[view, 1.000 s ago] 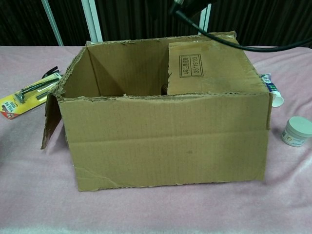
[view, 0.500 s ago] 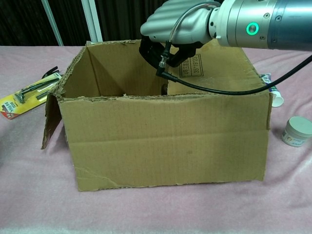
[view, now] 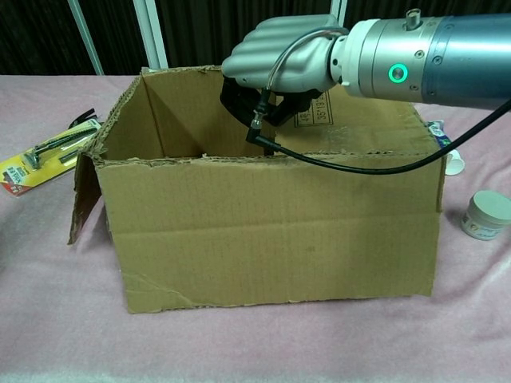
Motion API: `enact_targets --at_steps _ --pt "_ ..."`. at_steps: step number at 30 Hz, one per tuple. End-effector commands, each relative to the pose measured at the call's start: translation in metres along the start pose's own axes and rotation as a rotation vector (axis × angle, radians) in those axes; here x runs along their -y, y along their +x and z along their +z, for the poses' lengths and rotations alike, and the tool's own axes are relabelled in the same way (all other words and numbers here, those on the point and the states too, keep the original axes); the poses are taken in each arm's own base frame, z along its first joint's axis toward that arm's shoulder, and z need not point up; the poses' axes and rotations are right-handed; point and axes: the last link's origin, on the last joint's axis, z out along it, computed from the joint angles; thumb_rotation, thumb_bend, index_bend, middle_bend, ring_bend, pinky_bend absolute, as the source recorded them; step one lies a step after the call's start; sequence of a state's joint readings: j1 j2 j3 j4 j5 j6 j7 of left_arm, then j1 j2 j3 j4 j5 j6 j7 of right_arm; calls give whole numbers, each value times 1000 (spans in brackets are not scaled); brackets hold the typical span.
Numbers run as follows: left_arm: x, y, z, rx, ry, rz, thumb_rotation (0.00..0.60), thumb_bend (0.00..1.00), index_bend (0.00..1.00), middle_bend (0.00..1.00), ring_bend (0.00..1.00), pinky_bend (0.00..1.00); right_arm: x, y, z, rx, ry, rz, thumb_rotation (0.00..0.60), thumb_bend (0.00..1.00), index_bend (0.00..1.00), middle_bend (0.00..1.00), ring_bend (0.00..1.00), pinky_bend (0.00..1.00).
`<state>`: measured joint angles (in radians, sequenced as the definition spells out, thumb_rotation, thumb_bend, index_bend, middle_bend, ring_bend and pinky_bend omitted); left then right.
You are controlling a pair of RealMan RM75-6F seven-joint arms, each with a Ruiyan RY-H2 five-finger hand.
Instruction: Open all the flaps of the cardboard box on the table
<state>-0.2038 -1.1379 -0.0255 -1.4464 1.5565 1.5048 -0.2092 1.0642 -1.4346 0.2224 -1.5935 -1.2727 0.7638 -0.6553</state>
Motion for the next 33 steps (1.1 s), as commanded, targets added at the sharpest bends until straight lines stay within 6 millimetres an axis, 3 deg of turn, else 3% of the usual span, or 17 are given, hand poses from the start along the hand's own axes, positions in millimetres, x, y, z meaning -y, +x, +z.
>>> enact_targets --at_steps 1,15,33 --pt "0 0 0 3 1 -2 600 174 0 0 0 0 0 -4 1 11 -6 -9 600 1000 575 489 292 260" --pt "0 1 0 2 -4 -18 600 174 0 0 0 0 -16 -3 -14 7 -29 -228 600 1000 580 490 269 260" --pt "-2 2 -1 -5 -18 -8 600 173 0 0 0 0 -31 38 -55 -47 -62 -376 600 1000 583 481 256 260"
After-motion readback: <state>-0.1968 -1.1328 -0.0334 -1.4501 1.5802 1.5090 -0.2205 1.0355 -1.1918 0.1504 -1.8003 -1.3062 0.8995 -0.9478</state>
